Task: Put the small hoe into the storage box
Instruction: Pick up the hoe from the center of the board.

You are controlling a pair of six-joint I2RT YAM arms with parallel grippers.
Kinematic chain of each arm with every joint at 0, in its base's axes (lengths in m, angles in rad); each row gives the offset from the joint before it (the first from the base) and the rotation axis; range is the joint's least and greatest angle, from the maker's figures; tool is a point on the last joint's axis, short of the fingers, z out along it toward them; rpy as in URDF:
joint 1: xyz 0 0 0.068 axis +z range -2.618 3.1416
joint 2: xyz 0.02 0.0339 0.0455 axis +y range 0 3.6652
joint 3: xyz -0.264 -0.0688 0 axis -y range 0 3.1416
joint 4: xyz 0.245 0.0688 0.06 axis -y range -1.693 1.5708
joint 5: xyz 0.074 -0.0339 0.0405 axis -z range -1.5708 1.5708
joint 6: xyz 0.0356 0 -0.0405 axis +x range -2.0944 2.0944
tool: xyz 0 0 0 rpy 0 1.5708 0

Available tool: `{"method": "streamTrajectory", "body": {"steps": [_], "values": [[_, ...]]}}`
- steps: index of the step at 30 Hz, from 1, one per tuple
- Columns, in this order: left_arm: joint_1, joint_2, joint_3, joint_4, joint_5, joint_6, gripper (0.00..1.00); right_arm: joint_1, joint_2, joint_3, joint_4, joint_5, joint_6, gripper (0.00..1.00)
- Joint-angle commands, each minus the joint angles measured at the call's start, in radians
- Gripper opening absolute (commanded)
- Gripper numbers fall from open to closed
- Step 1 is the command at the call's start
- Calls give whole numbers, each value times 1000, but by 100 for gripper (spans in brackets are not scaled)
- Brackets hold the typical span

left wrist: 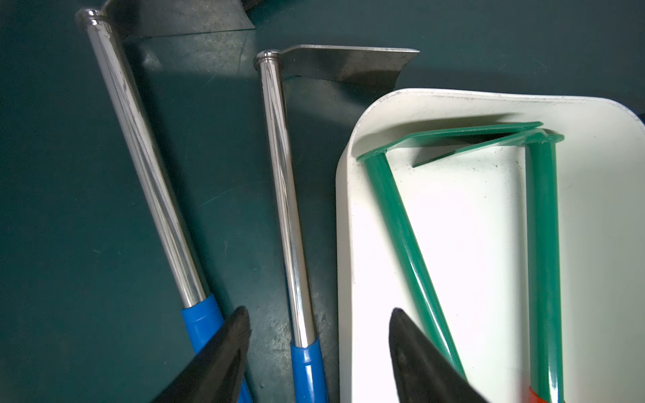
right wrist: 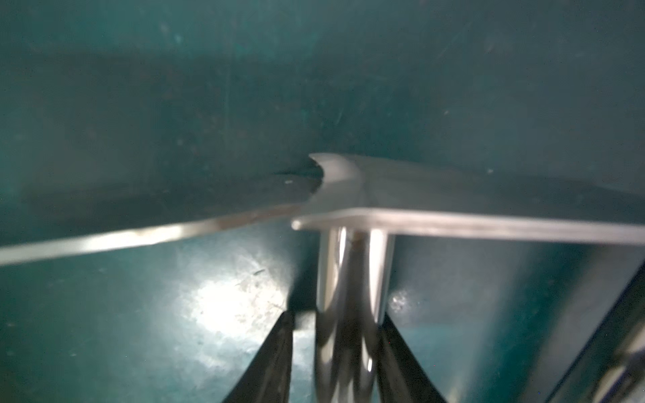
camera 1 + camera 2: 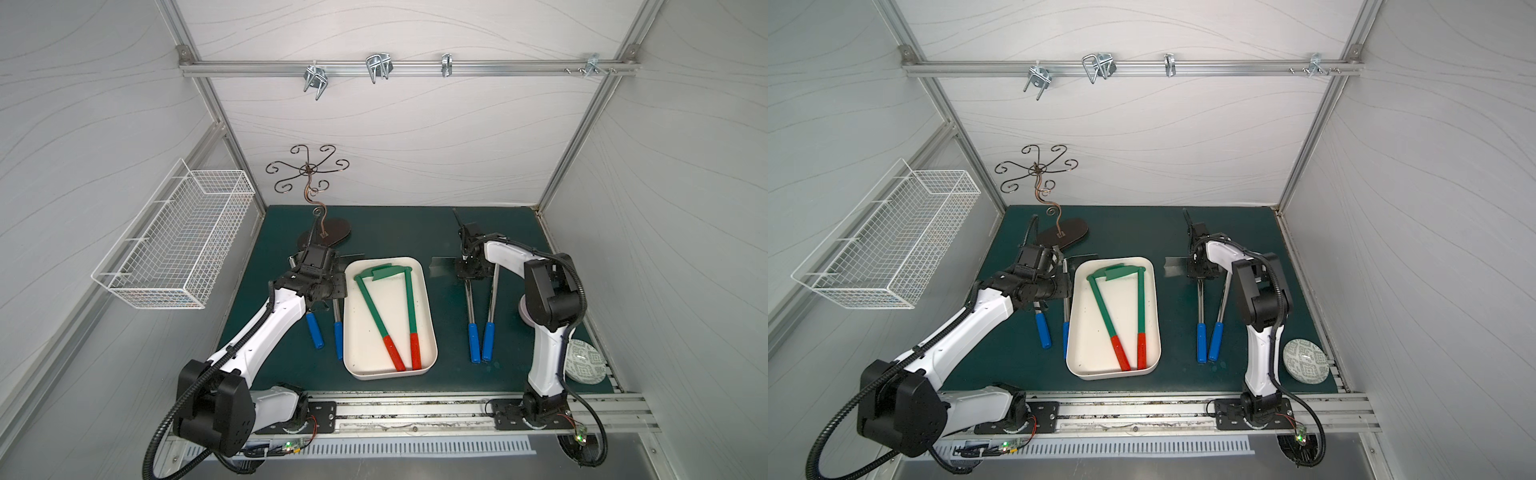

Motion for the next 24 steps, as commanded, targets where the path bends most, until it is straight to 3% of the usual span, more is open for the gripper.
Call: {"method": "streamTrajectory", "body": {"steps": [1, 10, 19, 24], "values": [[5, -16, -3, 21, 7, 4, 65, 6, 10, 5, -43, 7, -23, 33], [4, -20, -2, 22, 9, 3, 65, 38, -22, 5, -71, 47, -56, 14], [4, -26, -4, 23, 7, 2, 65, 73, -110, 60, -138, 84, -58, 6], [4, -31, -6, 22, 4, 0, 65, 83, -174, 137, -250, 92, 26, 3]]}}
